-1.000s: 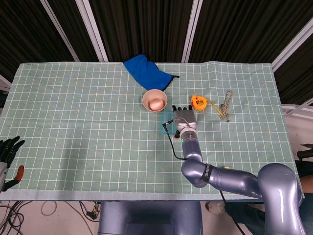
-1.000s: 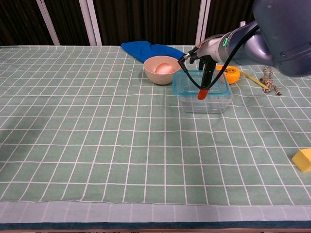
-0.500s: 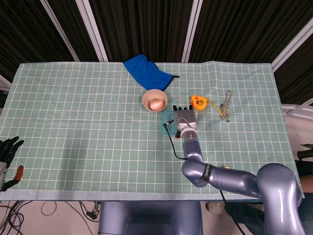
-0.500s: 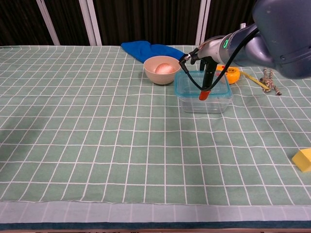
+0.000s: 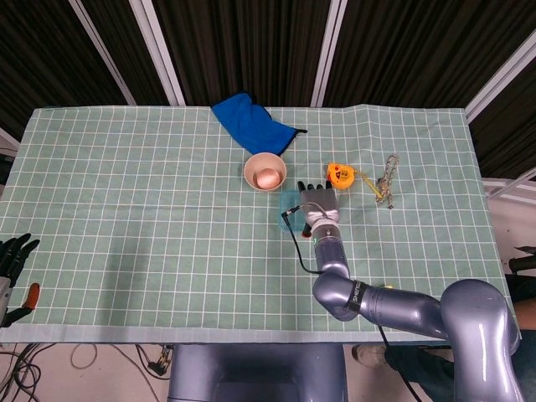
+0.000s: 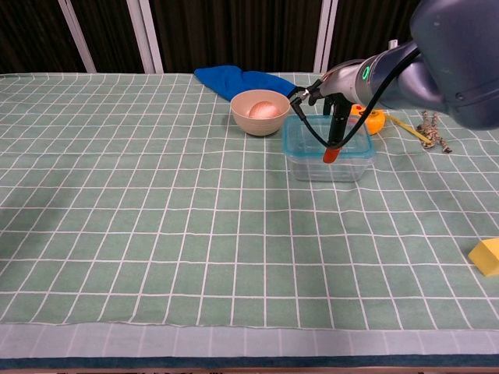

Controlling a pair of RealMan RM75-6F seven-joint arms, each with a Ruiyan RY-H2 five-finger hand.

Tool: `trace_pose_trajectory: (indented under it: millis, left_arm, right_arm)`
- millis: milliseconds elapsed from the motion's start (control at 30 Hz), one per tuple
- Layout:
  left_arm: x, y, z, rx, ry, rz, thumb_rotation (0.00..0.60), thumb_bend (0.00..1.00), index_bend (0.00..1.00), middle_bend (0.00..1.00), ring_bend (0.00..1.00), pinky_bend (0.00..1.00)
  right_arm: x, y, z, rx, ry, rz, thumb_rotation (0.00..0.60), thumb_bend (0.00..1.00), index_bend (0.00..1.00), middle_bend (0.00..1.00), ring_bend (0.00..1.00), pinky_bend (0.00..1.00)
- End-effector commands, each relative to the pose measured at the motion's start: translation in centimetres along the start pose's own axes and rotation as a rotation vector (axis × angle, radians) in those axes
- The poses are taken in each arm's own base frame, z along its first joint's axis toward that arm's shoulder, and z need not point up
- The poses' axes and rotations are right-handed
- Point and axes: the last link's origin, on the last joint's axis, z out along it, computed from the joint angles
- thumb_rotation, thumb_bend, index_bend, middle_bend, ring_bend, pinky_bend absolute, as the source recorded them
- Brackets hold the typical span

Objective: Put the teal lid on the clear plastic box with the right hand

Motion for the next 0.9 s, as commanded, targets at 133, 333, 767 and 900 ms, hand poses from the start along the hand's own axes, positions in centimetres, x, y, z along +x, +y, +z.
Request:
trace_pose_trajectory:
  millis: [133,333,767,900]
  left_arm:
    - [0.00,-0.02,0.00,0.000,-0.001,0.000,0.600,0.53,0.06,0.00,0.00,0.00]
    - [-0.01,-0.01,0.01,0.000,-0.001,0.001,0.600,0.53,0.06,0.00,0.00,0.00]
    - [-0.02,-0.02,0.03,0.004,-0.003,-0.001,0.600,0.53,0.06,0.00,0.00,0.00]
    - [-0.03,-0.03,0.02,0.005,-0.004,-0.001,0.600,0.53,0.06,0.00,0.00,0.00]
  right_arm:
    - [-0.06,-0.04,0.01,0.000,0.001,-0.001,0.600,0.21,0.00,0.53,0.16,0.00]
    - [-0.19,-0.04,0.09,-0.001,-0.001,0.000,0.600,0.21,0.00,0.53,0.16,0.00]
    - [-0.23,-0.01,0.23,-0.005,-0.002,-0.001,0.600,0.21,0.00,0.53,0.16,0.00]
    - [-0.23,-0.05,0.22,-0.003,-0.002,0.000,0.600,0.21,0.00,0.53,0.16,0.00]
